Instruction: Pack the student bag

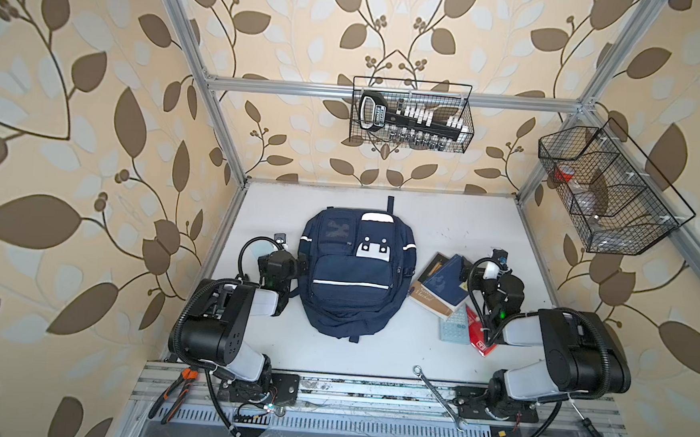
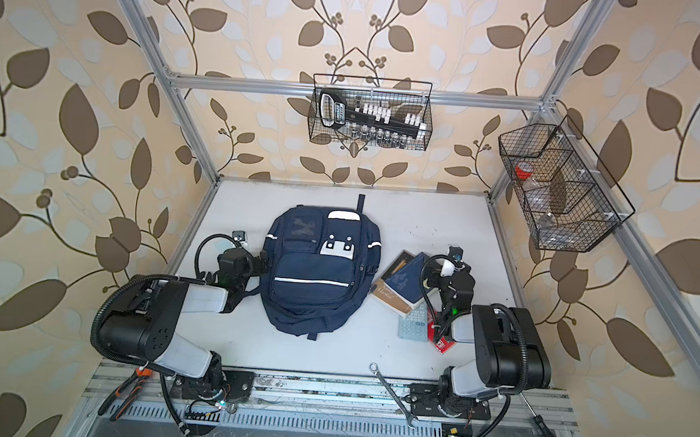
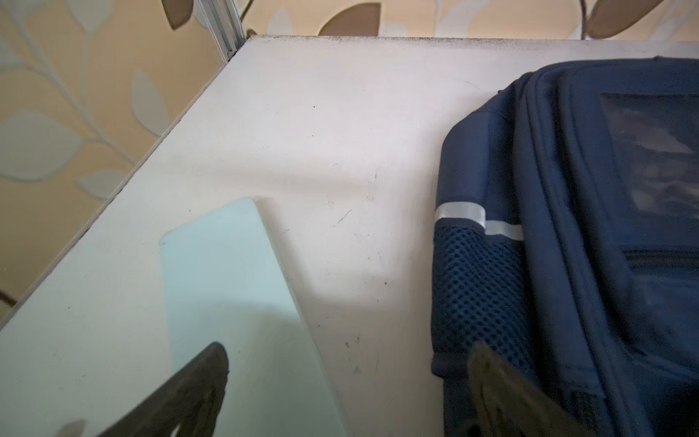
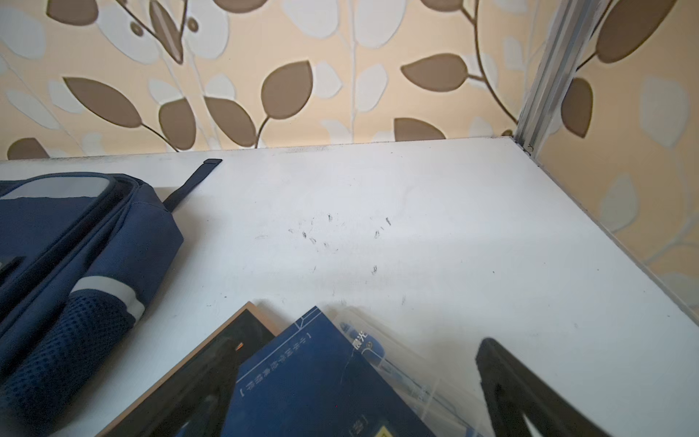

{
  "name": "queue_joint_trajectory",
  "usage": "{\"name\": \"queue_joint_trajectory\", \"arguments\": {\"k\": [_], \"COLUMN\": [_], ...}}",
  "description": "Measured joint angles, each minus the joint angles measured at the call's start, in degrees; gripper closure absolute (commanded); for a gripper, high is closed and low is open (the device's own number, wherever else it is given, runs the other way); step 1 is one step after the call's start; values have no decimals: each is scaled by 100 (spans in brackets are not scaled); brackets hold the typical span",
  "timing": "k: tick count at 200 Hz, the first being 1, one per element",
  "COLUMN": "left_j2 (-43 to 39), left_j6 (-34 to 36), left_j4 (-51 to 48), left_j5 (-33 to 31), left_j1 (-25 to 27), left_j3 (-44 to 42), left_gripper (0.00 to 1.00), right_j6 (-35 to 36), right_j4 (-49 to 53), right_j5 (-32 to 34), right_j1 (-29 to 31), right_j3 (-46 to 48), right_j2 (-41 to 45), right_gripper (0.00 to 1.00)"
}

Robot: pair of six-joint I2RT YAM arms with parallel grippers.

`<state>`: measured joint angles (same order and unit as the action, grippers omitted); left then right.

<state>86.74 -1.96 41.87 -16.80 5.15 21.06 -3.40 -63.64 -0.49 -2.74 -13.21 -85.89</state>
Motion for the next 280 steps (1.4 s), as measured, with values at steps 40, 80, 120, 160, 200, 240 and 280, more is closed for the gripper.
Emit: {"name": "queue_joint_trajectory", "arguments": {"k": [40, 80, 120, 160, 200, 240, 280], "left_j2": [0, 0, 0, 0, -76, -518, -1121], "left_j6": [-13, -13, -13, -13, 90, -743, -2693], "left_j4": [-4, -4, -4, -4, -293, -3486, -5034], "left_j5": [-2, -4, -9, -13, 138, 345, 1222], "left_j1": [0, 0, 0, 0, 20, 164, 605], "left_j3": [0, 0, 0, 0, 92, 2802, 4223], "left_gripper": [1, 1, 1, 1, 1, 3, 8], "right_j6": [2, 0, 0, 0, -20, -1445, -3403], "right_j4": [0, 0, 0, 0, 649, 4236, 5606], "right_j5": [-15, -20, -20, -20, 323, 671, -448], "right_j1": [7, 4, 4, 4, 129, 459, 929], "right_j3": [0, 0, 0, 0, -208, -3593, -4684], "right_j2": [0, 0, 0, 0, 186, 940, 702], "right_gripper": [0, 1, 0, 0, 0, 0, 16]}}
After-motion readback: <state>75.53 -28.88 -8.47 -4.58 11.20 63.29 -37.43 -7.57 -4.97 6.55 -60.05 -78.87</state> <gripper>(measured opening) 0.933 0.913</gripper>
